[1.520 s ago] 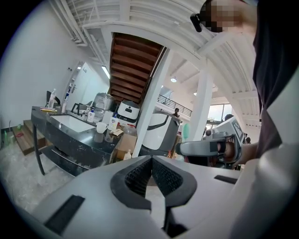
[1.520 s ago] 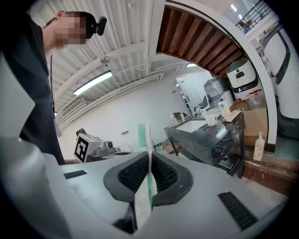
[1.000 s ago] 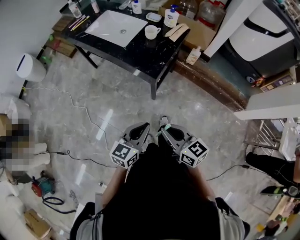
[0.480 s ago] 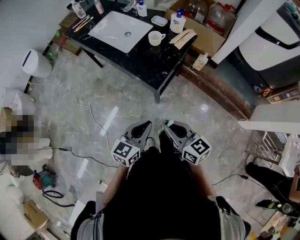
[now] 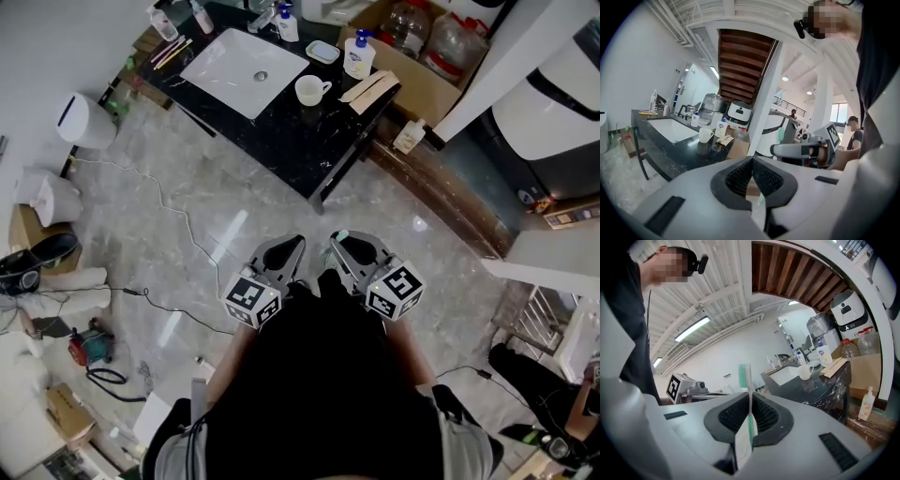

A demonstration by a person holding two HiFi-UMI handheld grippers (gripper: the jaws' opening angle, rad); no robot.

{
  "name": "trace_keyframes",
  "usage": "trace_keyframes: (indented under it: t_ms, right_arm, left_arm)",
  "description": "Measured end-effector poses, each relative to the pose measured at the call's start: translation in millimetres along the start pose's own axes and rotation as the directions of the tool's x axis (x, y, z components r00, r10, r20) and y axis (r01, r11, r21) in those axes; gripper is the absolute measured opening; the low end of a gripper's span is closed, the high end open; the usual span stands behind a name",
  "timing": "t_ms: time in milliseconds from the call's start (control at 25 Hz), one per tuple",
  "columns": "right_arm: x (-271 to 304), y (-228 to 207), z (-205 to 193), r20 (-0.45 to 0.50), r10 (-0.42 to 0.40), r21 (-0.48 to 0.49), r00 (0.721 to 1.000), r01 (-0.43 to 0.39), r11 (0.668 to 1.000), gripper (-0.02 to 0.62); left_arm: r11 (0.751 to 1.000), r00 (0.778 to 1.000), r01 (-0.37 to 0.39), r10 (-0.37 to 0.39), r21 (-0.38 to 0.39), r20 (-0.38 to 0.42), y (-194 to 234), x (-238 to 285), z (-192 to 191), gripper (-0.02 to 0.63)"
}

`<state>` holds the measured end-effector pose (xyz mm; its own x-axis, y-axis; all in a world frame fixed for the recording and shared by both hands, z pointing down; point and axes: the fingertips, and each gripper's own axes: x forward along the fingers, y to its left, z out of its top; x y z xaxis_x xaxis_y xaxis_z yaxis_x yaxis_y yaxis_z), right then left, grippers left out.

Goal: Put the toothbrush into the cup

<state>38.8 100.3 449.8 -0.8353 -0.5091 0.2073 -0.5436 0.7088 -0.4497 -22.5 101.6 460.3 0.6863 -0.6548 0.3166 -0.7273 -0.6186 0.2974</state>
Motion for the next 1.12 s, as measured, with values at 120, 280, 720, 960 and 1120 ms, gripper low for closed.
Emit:
trace_keyframes:
  t_ms: [120,280,720,960,1120]
  right_arm:
    - [0.6,-13.5,6.6,0.003,0.006,0.013,1.0,-0.006,1.0,0.029]
    - [2.7,-26.9,14.0,0.002,0.018,0.018,1.0,-0.018,1.0,0.029]
    - [41.2,-52.8,26.8,-0.016,0.012,0.023,1.0,-0.012,1.0,0.029]
    - [77.4,-69.5,47.4,-0.007,-0.023,0.01,1.0,0.023,1.0,0.029]
    - [106.8,-77.8,60.8,-0.006,-0.046,0.005,0.999,0.046,0.999,0.029]
  left_arm:
    - [1.0,1.0,-0.022,0.022,0.0,-0.004,5.3,9.7,5.0,0.009]
    - [0.999,0.999,-0.042,0.042,0.003,-0.005,10.4,19.5,12.2,0.009]
    - [1.0,1.0,-0.03,0.03,-0.01,-0.006,50.5,43.5,24.4,0.009]
    - [1.0,0.999,0.03,-0.03,0.0,-0.012,88.2,63.9,42.9,0.009]
    - [0.998,0.998,0.066,-0.066,0.001,-0.01,118.8,73.7,58.5,0.009]
